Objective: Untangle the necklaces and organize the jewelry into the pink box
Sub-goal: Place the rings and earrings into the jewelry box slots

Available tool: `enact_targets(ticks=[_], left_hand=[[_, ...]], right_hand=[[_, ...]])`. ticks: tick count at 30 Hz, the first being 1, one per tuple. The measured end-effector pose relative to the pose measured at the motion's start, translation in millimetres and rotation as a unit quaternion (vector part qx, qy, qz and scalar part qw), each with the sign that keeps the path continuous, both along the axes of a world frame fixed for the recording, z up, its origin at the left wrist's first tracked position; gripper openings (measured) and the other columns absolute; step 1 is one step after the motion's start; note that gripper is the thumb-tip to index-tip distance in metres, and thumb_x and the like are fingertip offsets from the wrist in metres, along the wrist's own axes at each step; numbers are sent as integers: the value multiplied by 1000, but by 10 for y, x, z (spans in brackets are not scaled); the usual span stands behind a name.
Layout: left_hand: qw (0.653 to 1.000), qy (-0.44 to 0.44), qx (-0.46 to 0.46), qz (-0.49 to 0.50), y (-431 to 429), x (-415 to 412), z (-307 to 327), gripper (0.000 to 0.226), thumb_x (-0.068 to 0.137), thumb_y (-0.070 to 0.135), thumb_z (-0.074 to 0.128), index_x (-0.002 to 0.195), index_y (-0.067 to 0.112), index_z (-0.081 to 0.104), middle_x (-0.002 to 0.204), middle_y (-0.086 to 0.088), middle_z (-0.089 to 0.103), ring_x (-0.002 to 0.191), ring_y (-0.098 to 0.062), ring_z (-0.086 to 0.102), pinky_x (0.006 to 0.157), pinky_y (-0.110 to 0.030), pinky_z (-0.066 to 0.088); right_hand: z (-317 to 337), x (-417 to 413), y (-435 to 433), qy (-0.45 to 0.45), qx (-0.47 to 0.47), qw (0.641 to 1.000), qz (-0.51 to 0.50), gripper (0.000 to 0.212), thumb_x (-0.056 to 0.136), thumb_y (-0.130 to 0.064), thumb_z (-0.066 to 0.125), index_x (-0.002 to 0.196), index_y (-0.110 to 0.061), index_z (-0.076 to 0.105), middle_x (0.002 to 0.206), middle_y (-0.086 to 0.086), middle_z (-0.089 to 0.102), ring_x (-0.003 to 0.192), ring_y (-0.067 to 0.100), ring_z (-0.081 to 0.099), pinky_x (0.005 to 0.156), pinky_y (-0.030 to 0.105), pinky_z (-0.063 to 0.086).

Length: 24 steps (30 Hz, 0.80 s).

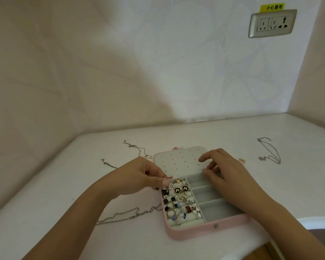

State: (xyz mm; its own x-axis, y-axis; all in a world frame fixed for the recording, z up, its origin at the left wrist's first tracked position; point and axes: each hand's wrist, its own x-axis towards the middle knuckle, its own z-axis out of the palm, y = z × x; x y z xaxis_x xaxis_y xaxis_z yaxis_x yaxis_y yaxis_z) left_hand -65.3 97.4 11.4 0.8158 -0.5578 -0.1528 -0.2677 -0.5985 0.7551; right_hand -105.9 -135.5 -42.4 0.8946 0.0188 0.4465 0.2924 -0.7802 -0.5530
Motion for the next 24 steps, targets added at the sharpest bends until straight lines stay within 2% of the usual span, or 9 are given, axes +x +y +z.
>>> enact_targets(ticks=[3,5,6,7,10,12,16,20,24], left_hand=[[1000,7,9,-10,18,7,-17,7,80,34,71,75,32,76,96,-3,72,82,-7,59,78,-24,40],[1000,-11,24,-9,0,16,-38,6,80,36,72,76,33,76,101,-4,70,93,-19,59,89,-33,42],[999,-20,30,-10,-11,19,-49,5,80,36,72,76,34,75,101,-2,70,98,-18,59,93,-33,42],[999,-25,34,-13,-17,20,-56,6,80,35,72,75,35,75,100,1,70,97,-14,59,92,-30,41],[998,-28,40,-30,-33,8,-60,10,82,31,71,73,36,73,87,11,68,77,8,55,72,-9,38],[998,-22,42,-38,-45,-1,-54,11,84,28,70,75,34,72,80,19,66,76,14,55,67,-2,35],[997,-13,51,-49,-65,-1,-70,10,85,28,69,77,34,72,86,14,67,88,15,56,83,-7,39],[995,-52,67,-45,-87,-9,-63,9,86,28,67,79,32,70,82,24,61,76,20,53,64,-2,33],[992,-88,84,-44,-121,-19,-87,9,87,32,66,78,32,67,87,20,60,75,19,51,62,-2,34]], right_hand=[[-2,-3,-4,-1,-7,1000,2,20,92,-13,55,106,-27,58,105,-17,47,89,-5,52,77,16,43],[-1,-1,-4,-2,-9,1000,5,20,92,-13,55,106,-27,58,105,-17,47,92,-6,51,77,14,43],[-2,1,-4,-2,-10,1000,6,20,92,-12,55,106,-27,58,104,-18,46,93,-6,50,77,14,42],[-3,2,-3,-3,-10,1000,7,21,92,-12,54,105,-28,58,104,-18,46,95,-6,49,77,14,42],[-8,7,-1,-5,-13,1000,7,22,92,-10,54,105,-27,58,105,-17,46,92,-5,51,75,15,43],[-9,10,-1,-3,-16,1000,5,22,92,-10,53,106,-28,58,106,-17,46,89,-6,51,75,15,42],[-12,13,-2,-4,-13,1000,11,23,92,-8,52,107,-25,58,107,-15,47,95,-4,49,78,14,41],[-17,12,-4,-5,-17,1000,10,24,92,-7,52,107,-25,59,108,-14,48,93,-2,50,78,16,42],[-19,13,-9,0,-21,1000,11,23,92,-9,53,107,-25,58,108,-15,47,88,-1,53,77,15,42]])
